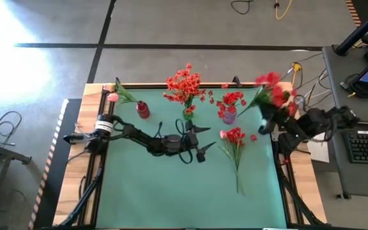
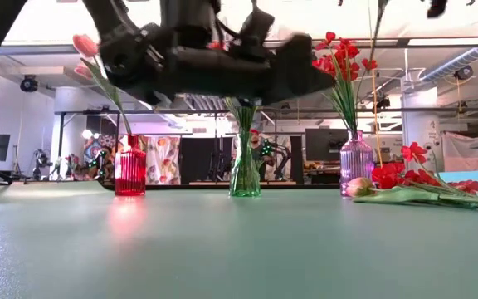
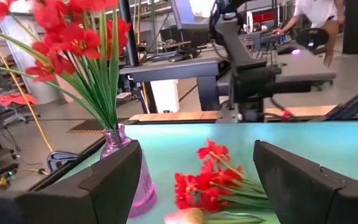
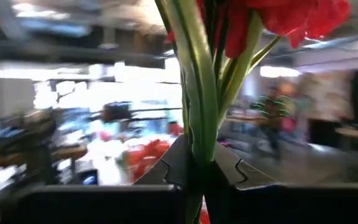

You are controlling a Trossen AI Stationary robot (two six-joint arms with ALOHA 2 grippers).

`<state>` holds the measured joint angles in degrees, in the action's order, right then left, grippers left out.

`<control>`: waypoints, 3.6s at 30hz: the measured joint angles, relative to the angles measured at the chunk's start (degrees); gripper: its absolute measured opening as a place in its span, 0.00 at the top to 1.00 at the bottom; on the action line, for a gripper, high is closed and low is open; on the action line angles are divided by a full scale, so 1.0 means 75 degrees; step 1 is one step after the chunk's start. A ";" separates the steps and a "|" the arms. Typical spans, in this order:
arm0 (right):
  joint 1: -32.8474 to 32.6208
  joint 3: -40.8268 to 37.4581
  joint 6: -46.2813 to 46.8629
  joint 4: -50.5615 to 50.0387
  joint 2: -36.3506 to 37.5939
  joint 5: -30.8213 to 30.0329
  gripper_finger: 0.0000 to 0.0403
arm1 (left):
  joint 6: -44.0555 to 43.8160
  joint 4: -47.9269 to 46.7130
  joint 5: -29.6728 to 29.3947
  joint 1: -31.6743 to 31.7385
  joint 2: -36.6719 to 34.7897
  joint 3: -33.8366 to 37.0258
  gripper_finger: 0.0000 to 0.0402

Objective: Sort flowers into vase by color
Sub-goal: Put the middle right red flower in the violet flower vase, then put the pink flower in the red flower vase

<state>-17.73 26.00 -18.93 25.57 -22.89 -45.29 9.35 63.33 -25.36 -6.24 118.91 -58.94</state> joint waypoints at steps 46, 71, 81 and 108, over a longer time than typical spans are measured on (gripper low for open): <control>0.3428 -0.0887 0.2964 0.0530 -0.1435 -0.1214 0.95 | 0.0416 0.0006 0.0332 0.1207 0.2186 -0.2433 0.27; 0.3533 -0.0938 0.2834 0.0641 -0.2079 -0.1056 0.90 | 0.0285 -0.0120 0.0326 0.1210 0.2177 -0.2424 0.27; 0.3531 -0.0911 0.3062 0.0256 -0.2061 -0.0861 0.70 | 0.0282 -0.0190 0.0323 0.1192 0.2137 -0.2421 0.27; 0.3446 0.1109 0.6357 -0.6210 -0.2053 0.0570 0.27 | -0.0146 -0.0368 0.0319 0.1128 0.1715 -0.1867 0.27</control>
<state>8.12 34.31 28.75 -21.01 -38.29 -41.01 8.25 60.58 -22.97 2.22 131.77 -72.95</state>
